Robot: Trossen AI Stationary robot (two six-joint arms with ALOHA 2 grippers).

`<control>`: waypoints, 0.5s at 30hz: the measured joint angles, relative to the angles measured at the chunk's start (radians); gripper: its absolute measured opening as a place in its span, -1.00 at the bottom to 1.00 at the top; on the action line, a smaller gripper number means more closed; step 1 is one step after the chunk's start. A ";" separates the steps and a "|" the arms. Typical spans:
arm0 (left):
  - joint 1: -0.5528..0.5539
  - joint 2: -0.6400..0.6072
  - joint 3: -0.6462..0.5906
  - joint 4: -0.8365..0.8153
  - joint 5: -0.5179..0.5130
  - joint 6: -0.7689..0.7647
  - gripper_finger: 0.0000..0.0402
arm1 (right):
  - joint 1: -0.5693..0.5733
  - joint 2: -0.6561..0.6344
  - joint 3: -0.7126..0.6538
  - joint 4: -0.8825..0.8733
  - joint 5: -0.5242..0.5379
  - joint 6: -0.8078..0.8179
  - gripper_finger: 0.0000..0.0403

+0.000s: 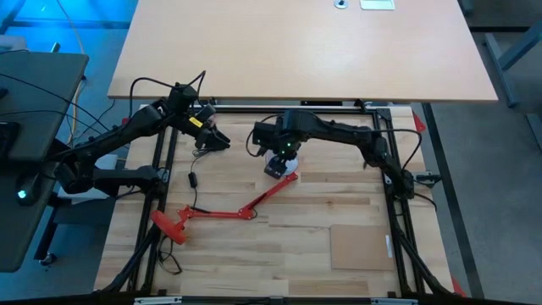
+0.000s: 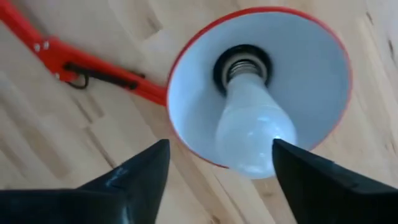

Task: Screw lightbulb
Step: Remove the lightbulb from the desk lamp

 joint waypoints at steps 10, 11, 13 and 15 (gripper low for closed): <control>0.000 0.000 0.000 0.000 0.002 -0.011 0.30 | -0.002 0.003 -0.076 -0.001 0.053 -0.073 0.48; 0.000 0.000 0.000 0.000 0.002 -0.014 0.30 | -0.005 0.003 -0.088 -0.001 0.046 -0.066 0.48; 0.000 0.000 0.000 0.000 0.002 -0.030 0.30 | -0.011 0.003 -0.109 -0.001 0.046 -0.061 0.48; 0.000 0.000 0.000 0.000 0.001 -0.036 0.30 | -0.013 0.003 -0.130 0.000 0.046 -0.077 0.48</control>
